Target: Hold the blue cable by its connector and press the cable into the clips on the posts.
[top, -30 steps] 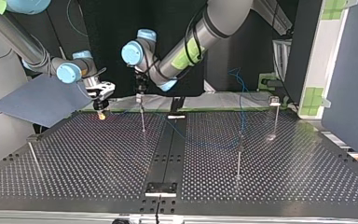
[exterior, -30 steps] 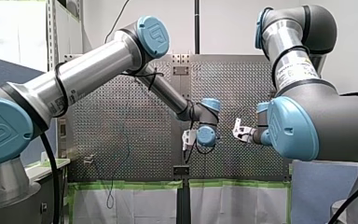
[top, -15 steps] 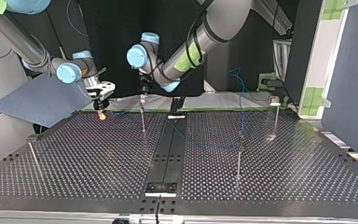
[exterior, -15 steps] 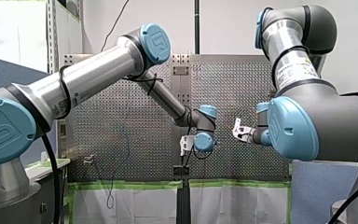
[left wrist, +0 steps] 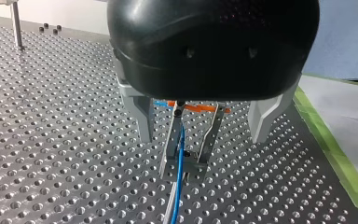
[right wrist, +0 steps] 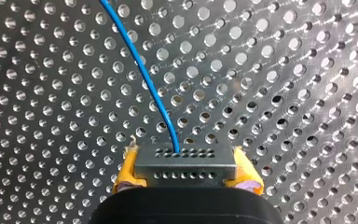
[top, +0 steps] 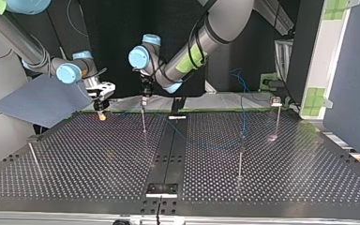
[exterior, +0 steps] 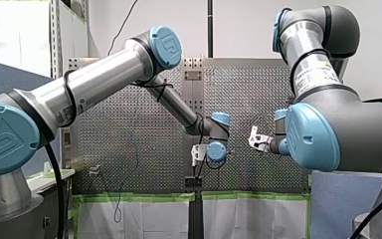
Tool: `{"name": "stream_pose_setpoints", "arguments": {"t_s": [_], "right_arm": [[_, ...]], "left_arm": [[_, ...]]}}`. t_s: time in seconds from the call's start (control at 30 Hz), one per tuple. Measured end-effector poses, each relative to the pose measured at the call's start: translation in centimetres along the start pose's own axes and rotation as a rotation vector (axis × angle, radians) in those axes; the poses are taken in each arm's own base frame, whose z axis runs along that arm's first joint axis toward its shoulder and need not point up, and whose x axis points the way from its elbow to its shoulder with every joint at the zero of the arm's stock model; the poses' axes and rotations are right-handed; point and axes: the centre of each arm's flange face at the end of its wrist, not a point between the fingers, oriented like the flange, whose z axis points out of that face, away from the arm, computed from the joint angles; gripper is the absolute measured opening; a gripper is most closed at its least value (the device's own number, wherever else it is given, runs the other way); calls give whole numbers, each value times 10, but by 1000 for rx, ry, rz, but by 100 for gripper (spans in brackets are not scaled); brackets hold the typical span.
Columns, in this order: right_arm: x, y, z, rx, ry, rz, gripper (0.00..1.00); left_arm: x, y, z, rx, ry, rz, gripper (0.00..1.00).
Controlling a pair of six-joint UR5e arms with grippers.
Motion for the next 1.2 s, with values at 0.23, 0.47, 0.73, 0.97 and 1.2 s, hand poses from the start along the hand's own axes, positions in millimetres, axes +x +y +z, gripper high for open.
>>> {"name": "stream_pose_setpoints", "arguments": {"t_s": [0.23, 0.47, 0.73, 0.97, 1.2], "right_arm": [[0, 0, 0, -1, -1, 2, 0], [-1, 0, 0, 1, -2, 2, 0], [-1, 2, -1, -1, -3, 4, 0], [1, 9, -3, -14, -8, 9, 0], [2, 13, -4, -21, -8, 11, 0]], "left_arm": [[0, 0, 0, 0, 0, 3, 100], [0, 1, 0, -1, 4, 7, 100], [4, -1, -9, -17, 33, 29, 100], [-5, -7, -30, 11, 29, 30, 100], [-28, -6, -48, 11, -25, -20, 100]]}}
